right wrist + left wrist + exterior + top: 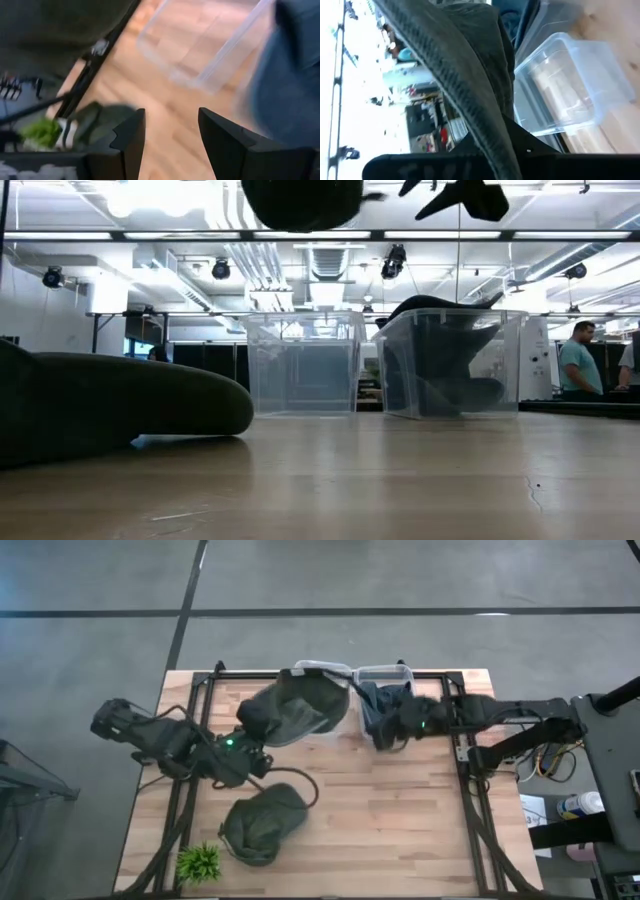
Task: Pick & Place hat
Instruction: Put the right gray cap into the left transparent bin
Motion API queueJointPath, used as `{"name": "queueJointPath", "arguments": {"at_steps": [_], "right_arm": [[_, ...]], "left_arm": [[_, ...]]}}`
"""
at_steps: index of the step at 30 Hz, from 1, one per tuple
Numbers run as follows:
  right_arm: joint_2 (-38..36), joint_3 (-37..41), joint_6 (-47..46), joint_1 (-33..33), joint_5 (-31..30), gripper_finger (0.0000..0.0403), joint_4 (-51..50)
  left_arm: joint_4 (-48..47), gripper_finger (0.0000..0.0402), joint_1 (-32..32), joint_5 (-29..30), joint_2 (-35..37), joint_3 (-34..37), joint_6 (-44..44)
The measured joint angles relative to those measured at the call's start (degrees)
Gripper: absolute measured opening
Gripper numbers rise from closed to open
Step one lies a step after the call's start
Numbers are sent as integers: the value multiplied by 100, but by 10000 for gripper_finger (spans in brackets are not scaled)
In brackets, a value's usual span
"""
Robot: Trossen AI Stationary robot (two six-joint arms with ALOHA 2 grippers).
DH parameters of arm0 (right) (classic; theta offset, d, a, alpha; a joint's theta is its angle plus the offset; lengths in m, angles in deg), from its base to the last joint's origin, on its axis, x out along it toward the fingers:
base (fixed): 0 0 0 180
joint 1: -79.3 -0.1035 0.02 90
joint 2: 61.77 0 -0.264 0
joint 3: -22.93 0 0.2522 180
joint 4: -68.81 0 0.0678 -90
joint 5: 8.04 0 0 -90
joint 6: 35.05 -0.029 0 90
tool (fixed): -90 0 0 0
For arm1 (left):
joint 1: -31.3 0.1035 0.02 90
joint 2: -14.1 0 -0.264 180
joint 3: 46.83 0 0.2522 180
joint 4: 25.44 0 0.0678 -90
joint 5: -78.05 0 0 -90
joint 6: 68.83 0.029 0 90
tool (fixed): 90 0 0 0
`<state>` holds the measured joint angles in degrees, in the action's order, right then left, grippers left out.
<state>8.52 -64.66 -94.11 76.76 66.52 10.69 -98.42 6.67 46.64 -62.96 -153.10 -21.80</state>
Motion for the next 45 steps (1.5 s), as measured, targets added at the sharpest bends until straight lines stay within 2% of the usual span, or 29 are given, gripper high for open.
{"name": "queueJointPath", "arguments": {"at_steps": [5, 9, 11, 16, 20, 23, 26, 33, 40, 43, 45], "right_arm": [[-118, 3, 209, 511, 41, 178, 15], [135, 10, 309, 867, 497, 178, 67], [270, 11, 519, 993, 748, 177, 234], [409, 11, 929, 1366, 911, 172, 804], [613, 11, 1125, 1689, 1677, 163, 1396], [886, 9, 1156, 1718, 2354, 155, 1653], [1261, 11, 1309, 1663, 2897, 147, 1862], [1954, -204, 1471, 1500, 3291, 132, 2425], [2405, -710, 1772, 1492, 3432, 124, 2188], [2626, -855, 1866, 1496, 4149, 120, 1907], [2824, -876, 1989, 1483, 4271, 116, 1428]], "left_arm": [[568, 9, -141, 227, -143, 75, 90], [1274, 9, -130, 549, -347, 231, 545], [1309, 9, -93, 553, -421, 349, 590], [1306, 9, -124, 494, -450, 929, 582], [1574, 9, -134, 435, -457, 1460, 525], [1990, 9, -115, 383, -457, 1830, 524], [2104, 9, -58, 91, -454, 2119, 461], [2179, 9, -5, -439, -468, 2667, 275], [2161, 9, 4, -635, -472, 2799, 231], [2123, 9, 4, -583, -472, 2719, 279], [2125, 9, 6, -439, -472, 2598, 285]]}}
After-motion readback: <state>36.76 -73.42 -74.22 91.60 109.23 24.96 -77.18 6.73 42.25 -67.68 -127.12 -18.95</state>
